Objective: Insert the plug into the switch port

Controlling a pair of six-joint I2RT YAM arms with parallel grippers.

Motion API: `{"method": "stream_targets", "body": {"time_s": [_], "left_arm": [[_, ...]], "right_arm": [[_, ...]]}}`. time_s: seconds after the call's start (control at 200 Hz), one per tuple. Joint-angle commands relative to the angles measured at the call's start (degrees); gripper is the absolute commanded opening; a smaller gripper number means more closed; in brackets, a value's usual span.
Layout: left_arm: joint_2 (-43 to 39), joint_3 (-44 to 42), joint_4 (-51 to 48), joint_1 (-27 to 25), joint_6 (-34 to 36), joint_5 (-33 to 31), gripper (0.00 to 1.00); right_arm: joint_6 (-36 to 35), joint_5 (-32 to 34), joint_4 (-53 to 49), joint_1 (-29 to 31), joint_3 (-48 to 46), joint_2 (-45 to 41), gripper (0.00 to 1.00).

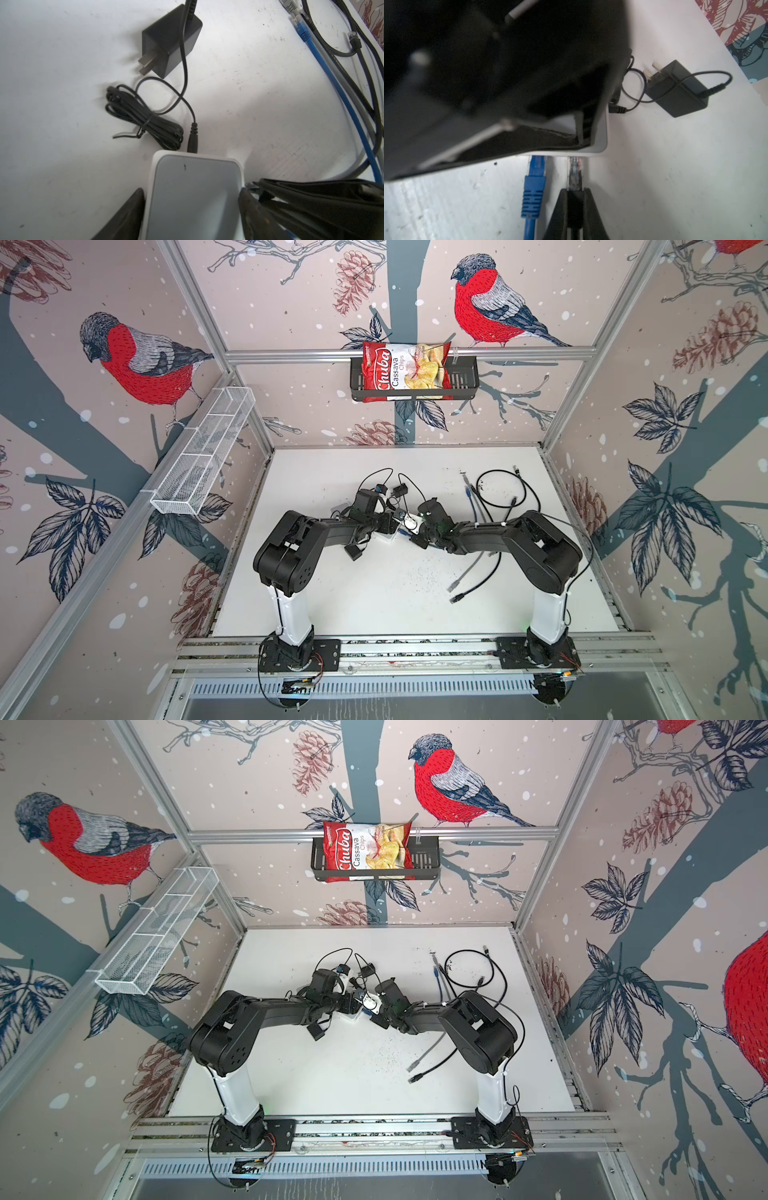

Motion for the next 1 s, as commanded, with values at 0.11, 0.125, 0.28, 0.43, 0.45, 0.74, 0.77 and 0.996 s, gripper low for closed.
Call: {"method": "stream_targets", "body": {"time_s": [0.11,0.125,0.28,0.43,0.45,0.74,0.77,0.996], "left_arm": [[-3.85,-0.97,-4.68,1.53,-0.25,5.41,0.85],[-4.08,-1.03,-4.81,1.72,-0.14,5.37,0.85],[-6.39,-0.82,-6.15,3.39,0.85,5.54,0.88],[-8.1,-1.08,-8.95,3.72,2.76,4.49,0.9],[-8.29,-1.29,-9.22,3.72,2.93,4.17,0.9],[-11.22,-5.27,-11.57,1.76,3.82,-0.51,0.89],[-11.17,-5.34,-11.87,1.13,4.06,-1.27,0.89],[-10.41,-3.97,-15.55,-2.15,5.27,-6.51,0.89]], "right_arm": [[1.17,-1.65,6.21,0.23,-1.27,-0.74,0.03],[1.28,-1.54,6.16,0.23,-1.34,-0.7,0.03],[2.28,-0.85,5.87,0.18,-2.07,-1.03,0.03],[2.98,-0.2,5.32,0.05,-2.18,-0.97,0.03],[3.08,-0.15,5.12,0.05,-2.18,-0.95,0.03],[4.21,0.51,3.37,-0.98,-1.35,-1.02,0.03],[4.42,0.42,3.09,-1.21,-1.1,-0.98,0.03],[4.23,0.38,0.86,-1.79,0.54,-1.12,0.03]]}}
